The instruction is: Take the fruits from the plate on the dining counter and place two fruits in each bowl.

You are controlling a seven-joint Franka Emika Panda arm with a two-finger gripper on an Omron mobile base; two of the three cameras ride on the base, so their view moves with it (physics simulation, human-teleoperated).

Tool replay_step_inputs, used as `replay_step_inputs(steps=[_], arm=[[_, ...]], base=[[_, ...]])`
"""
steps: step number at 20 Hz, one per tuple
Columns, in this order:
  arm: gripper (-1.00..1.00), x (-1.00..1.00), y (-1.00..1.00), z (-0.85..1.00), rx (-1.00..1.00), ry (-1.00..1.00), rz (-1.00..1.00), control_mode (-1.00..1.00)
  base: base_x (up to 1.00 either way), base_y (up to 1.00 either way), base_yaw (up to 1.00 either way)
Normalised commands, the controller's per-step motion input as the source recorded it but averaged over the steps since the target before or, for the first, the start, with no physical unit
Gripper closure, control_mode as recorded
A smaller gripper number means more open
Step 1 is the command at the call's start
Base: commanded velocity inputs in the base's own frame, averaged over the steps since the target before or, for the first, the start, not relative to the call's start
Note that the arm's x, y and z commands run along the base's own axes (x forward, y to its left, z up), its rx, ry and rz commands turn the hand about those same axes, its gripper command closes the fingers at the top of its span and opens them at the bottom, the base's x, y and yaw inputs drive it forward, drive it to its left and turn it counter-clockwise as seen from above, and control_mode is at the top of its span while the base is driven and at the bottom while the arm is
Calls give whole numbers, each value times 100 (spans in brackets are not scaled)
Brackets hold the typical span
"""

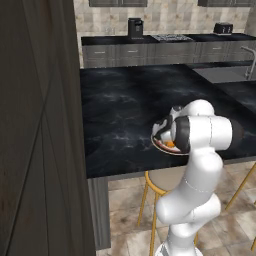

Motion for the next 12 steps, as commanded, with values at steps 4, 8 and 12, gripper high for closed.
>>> replay_step_inputs(steps=[4, 8, 12], arm=[[100, -23, -27, 64, 0, 0, 0, -100], [100, -55, -37, 55, 0, 0, 0, -100], [100, -82, -33, 27, 0, 0, 0, -100]], base=[[0, 0, 0], [0, 0, 0], [0, 0, 0]])
